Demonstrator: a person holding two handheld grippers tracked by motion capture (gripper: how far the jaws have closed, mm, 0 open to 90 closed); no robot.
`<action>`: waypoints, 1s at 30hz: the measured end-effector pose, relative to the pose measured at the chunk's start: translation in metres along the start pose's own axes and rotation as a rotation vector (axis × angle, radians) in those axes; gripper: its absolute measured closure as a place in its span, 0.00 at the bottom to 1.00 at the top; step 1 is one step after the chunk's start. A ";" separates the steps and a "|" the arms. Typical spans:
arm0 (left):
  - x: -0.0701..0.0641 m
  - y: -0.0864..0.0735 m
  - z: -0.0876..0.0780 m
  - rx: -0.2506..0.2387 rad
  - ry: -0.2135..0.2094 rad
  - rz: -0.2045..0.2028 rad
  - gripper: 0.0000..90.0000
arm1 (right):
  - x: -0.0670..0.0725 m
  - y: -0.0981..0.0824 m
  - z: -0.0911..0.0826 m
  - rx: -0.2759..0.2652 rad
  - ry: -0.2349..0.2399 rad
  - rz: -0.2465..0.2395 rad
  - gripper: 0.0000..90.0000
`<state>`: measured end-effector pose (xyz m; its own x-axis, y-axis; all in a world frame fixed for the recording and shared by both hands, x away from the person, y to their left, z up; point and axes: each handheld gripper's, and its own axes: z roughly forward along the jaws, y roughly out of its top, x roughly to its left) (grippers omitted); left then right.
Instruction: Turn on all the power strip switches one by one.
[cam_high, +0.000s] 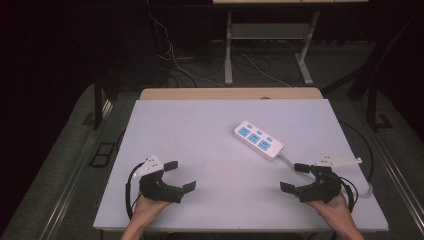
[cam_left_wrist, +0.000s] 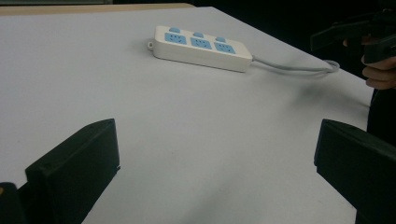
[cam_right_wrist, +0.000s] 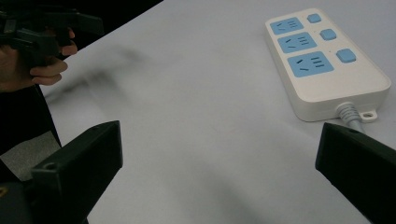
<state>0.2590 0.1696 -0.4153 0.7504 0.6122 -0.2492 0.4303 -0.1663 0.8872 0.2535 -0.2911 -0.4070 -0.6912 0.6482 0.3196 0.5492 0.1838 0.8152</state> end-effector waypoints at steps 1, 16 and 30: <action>0.000 0.000 0.000 0.000 0.000 0.000 0.00 | 0.000 0.000 0.000 0.000 0.000 0.000 0.01; -0.002 -0.001 0.005 0.029 -0.008 0.006 0.00 | -0.002 0.000 0.000 0.038 0.015 0.012 0.01; -0.001 -0.003 0.003 0.021 -0.009 -0.007 0.00 | -0.003 0.005 0.000 0.096 0.024 0.006 0.01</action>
<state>0.2589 0.1667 -0.4186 0.7517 0.6067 -0.2587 0.4461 -0.1788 0.8769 0.2585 -0.2920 -0.4042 -0.6984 0.6317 0.3364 0.5950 0.2512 0.7635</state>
